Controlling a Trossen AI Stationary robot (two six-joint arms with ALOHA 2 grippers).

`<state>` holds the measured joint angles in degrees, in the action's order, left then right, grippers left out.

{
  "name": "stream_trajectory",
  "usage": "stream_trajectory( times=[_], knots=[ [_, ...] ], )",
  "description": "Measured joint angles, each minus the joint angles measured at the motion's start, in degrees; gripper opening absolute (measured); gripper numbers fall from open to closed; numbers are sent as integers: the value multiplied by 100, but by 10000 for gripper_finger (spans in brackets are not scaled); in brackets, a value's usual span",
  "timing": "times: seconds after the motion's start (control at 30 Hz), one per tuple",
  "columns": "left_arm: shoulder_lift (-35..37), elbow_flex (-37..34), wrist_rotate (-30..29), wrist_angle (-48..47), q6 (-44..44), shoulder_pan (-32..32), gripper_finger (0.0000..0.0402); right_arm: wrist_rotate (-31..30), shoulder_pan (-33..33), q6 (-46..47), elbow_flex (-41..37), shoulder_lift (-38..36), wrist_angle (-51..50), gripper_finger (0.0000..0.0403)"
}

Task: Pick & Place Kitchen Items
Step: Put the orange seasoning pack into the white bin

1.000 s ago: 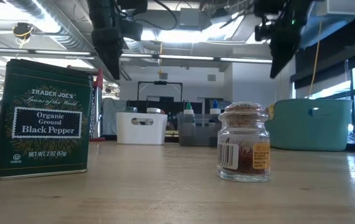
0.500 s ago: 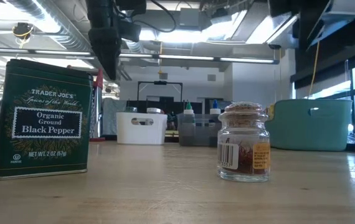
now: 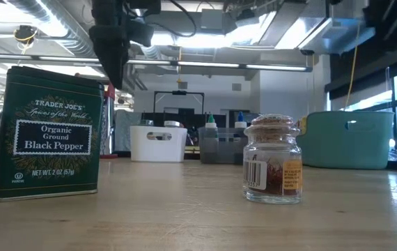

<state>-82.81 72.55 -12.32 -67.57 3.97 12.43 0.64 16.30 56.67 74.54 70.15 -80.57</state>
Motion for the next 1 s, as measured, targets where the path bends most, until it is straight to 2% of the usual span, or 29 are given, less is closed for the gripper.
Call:
stream_trajectory(
  times=[0.2, 0.33, 0.43, 0.67, 1.0],
  knots=[
    [0, 0, -26, 38, 1, -205, 269, -264, 467, 1860, -205, 24, -483, 229],
    [0, 0, -225, 224, -3, -376, 267, 271, 617, 2574, -789, 35, -432, 229],
    [0, 0, -315, 307, -7, -491, 268, 691, 702, 2669, -1183, 35, -275, 229],
    [0, 0, -315, 310, -6, -645, 267, 695, 753, 2801, -1775, 35, 717, 229],
    [0, 0, -321, 347, 83, -796, 268, 800, 751, 3155, -2261, 35, 759, 229]
  ],
)
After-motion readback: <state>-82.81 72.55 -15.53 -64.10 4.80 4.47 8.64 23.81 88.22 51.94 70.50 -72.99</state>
